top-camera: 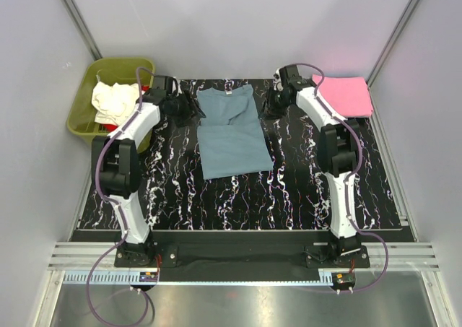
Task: Fold and stack the t-shirts
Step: Fold the tshirt
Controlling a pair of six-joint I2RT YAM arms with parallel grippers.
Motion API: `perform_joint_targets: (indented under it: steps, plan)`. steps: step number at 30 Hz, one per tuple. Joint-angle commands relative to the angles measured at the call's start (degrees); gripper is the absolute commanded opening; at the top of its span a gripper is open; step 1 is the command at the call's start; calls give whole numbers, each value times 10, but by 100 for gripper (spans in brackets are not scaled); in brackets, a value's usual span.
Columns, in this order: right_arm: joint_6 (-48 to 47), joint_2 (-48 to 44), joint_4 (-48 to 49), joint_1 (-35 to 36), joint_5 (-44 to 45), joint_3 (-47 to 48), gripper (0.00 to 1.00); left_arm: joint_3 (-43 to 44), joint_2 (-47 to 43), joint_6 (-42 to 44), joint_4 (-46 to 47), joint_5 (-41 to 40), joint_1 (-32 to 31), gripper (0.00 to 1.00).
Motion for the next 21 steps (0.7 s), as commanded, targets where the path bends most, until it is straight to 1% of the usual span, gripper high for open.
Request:
perform_joint_targets:
  steps: [1, 3, 6, 7, 10, 14, 15, 17, 18, 20, 21]
  plan:
    - [24, -66, 20, -2, 32, -53, 38, -34, -29, 24, 34, -3, -14, 61]
    - [25, -75, 30, 0, 24, -70, 39, -47, -22, 22, 51, 20, -20, 60]
    - [12, -77, 24, -1, 10, -84, 39, -50, -8, 27, 57, 31, -26, 58]
    - [5, -86, 26, -1, 10, -109, 39, -47, -2, 29, 53, 30, -26, 58]
    - [-6, -109, 29, -1, 23, -156, 36, -12, 32, 43, 29, 22, -26, 56]
    - [-22, -138, 45, -1, 15, -221, 36, 15, 76, 51, 25, 8, -26, 55]
    - [-23, -152, 57, 0, 17, -256, 38, 30, 84, 56, 26, 7, -26, 55]
    - [-22, -165, 69, -1, 10, -293, 39, 50, 112, 60, 20, 8, -26, 54]
    - [-19, -179, 81, -1, 8, -331, 39, 72, 122, 68, 16, 9, -26, 54]
    - [-19, -197, 95, 0, -4, -368, 39, 93, 147, 75, 7, 12, -26, 54]
    - [-18, -219, 110, -1, -3, -402, 39, 111, 152, 78, 3, 12, -26, 54]
